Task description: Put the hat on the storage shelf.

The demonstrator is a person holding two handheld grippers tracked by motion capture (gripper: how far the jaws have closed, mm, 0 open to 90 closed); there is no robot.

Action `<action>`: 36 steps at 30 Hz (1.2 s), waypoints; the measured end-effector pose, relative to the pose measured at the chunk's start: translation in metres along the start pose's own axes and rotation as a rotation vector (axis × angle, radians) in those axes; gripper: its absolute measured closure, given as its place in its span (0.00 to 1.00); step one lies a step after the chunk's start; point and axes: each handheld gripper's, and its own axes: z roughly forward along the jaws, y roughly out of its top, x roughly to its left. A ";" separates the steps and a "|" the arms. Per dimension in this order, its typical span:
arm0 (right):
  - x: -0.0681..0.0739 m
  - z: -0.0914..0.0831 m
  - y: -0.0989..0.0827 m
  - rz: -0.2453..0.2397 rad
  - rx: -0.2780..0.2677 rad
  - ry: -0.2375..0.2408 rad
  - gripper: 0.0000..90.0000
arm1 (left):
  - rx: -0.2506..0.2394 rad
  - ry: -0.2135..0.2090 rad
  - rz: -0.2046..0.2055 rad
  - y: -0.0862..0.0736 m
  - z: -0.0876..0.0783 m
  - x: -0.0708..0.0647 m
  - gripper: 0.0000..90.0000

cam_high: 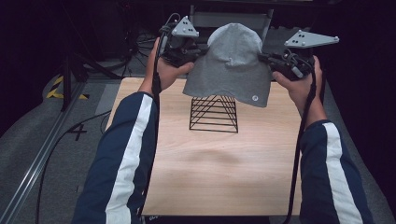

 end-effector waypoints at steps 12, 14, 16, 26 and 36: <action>0.000 0.032 -0.006 0.023 0.018 0.011 0.96 | 0.008 0.004 -0.077 -0.027 0.021 0.014 0.97; 0.002 0.037 -0.010 0.021 0.023 0.019 0.96 | 0.021 0.014 -0.072 -0.032 0.022 0.015 0.97; 0.002 0.039 -0.013 0.023 0.025 0.021 0.96 | 0.017 0.019 -0.083 -0.036 0.023 0.017 0.97; -0.007 0.041 -0.007 0.036 -0.006 -0.013 0.96 | -0.010 0.058 -0.100 -0.031 0.024 0.026 0.97; -0.012 0.055 -0.019 0.044 0.026 0.020 0.96 | 0.021 0.010 -0.104 -0.045 0.040 0.027 0.97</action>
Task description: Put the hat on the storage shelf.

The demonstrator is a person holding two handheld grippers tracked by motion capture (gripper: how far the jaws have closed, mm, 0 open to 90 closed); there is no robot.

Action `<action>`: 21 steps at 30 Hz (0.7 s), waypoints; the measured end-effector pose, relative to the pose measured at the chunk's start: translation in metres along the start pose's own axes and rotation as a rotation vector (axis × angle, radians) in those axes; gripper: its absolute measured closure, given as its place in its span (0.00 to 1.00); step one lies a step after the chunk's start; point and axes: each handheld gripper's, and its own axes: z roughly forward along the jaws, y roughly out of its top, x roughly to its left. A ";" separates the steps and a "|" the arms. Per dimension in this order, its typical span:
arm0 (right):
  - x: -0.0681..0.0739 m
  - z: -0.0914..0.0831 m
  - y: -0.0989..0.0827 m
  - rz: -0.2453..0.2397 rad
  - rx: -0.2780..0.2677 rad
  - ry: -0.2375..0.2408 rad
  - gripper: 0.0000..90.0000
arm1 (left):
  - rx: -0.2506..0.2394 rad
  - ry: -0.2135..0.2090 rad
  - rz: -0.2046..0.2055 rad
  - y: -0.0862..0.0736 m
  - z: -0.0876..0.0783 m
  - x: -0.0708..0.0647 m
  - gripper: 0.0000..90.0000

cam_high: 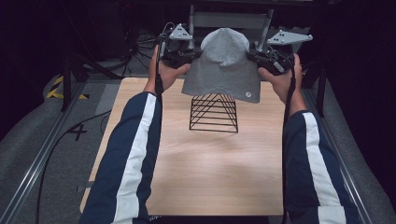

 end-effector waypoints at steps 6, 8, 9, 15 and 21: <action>0.005 -0.006 -0.006 -0.011 -0.011 0.039 0.96 | -0.024 -0.030 -0.001 -0.001 -0.011 -0.004 0.97; 0.007 -0.012 -0.004 -0.017 -0.020 0.054 0.96 | -0.033 -0.041 0.010 0.001 -0.017 -0.007 0.97; 0.007 -0.012 -0.004 -0.017 -0.020 0.054 0.96 | -0.033 -0.041 0.010 0.001 -0.017 -0.007 0.97; 0.014 -0.026 0.003 -0.041 -0.045 0.080 0.96 | -0.064 -0.073 0.036 0.002 -0.029 -0.016 0.97; 0.026 -0.033 0.002 -0.068 -0.051 0.097 0.96 | -0.074 -0.092 0.048 -0.008 -0.039 -0.023 0.97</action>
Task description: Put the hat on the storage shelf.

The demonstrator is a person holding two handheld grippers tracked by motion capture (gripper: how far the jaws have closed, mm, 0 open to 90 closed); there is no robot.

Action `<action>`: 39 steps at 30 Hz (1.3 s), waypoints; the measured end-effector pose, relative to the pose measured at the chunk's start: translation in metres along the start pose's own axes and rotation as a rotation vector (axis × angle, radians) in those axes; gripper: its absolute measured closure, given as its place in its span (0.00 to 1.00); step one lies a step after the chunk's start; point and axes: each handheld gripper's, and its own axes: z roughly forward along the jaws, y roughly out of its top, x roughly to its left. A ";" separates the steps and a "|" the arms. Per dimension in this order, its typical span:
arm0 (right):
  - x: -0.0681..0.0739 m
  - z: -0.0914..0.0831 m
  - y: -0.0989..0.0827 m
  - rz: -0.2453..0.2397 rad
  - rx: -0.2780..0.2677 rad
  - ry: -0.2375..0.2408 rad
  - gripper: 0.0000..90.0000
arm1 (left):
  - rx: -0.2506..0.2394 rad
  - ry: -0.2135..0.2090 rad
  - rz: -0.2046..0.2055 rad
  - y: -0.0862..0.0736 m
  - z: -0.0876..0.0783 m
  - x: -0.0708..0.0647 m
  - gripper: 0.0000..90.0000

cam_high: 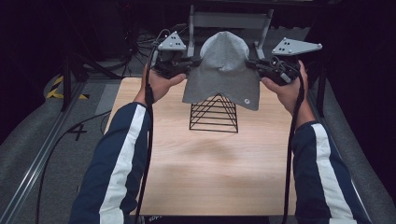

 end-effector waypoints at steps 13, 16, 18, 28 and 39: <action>0.013 -0.003 -0.007 -0.024 0.010 0.015 0.96 | -0.041 -0.025 -0.040 -0.024 -0.010 -0.002 0.97; 0.012 -0.005 -0.008 -0.017 0.004 0.011 0.96 | -0.046 -0.021 -0.043 -0.024 -0.013 -0.001 0.97; 0.012 -0.007 -0.008 -0.013 0.001 0.007 0.96 | -0.041 -0.026 -0.039 -0.022 -0.015 -0.001 0.97; 0.013 -0.018 -0.010 -0.021 0.003 0.013 0.96 | -0.055 -0.061 -0.015 -0.015 -0.019 -0.011 0.97; 0.015 -0.013 -0.028 -0.015 0.036 0.009 0.96 | -0.014 -0.068 -0.027 -0.034 -0.007 -0.012 0.97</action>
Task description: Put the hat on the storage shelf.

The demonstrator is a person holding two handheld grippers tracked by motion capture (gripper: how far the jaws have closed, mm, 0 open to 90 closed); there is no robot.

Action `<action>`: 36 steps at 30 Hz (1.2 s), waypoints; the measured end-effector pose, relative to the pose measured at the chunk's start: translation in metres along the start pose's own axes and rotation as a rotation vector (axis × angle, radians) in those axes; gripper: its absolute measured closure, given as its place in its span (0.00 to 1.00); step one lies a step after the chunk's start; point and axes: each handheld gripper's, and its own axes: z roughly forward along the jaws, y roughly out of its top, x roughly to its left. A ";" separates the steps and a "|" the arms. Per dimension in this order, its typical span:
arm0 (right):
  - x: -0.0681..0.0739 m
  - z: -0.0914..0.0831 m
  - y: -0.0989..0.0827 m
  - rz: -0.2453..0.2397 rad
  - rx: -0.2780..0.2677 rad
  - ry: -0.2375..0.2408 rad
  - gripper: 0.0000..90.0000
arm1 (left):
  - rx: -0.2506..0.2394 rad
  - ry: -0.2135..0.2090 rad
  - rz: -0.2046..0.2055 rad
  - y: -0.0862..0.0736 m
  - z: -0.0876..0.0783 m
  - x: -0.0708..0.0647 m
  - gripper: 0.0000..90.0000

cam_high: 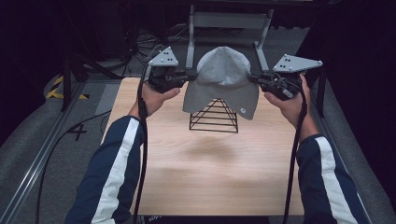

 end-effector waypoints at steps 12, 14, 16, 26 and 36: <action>0.003 0.031 -0.038 0.027 0.080 0.012 0.96 | 0.094 0.015 -0.065 -0.047 0.035 0.006 0.97; 0.004 0.038 -0.047 0.037 0.091 0.023 0.96 | 0.102 0.007 -0.075 -0.055 0.041 0.006 0.97; 0.004 0.041 -0.051 0.040 0.098 0.024 0.96 | 0.105 0.004 -0.083 -0.058 0.043 0.006 0.97; 0.014 0.061 -0.088 0.080 0.150 0.057 0.96 | 0.169 0.005 -0.070 -0.084 0.058 -0.003 0.97; 0.019 0.077 -0.121 0.104 0.225 0.065 0.96 | 0.221 0.004 -0.098 -0.114 0.072 -0.006 0.97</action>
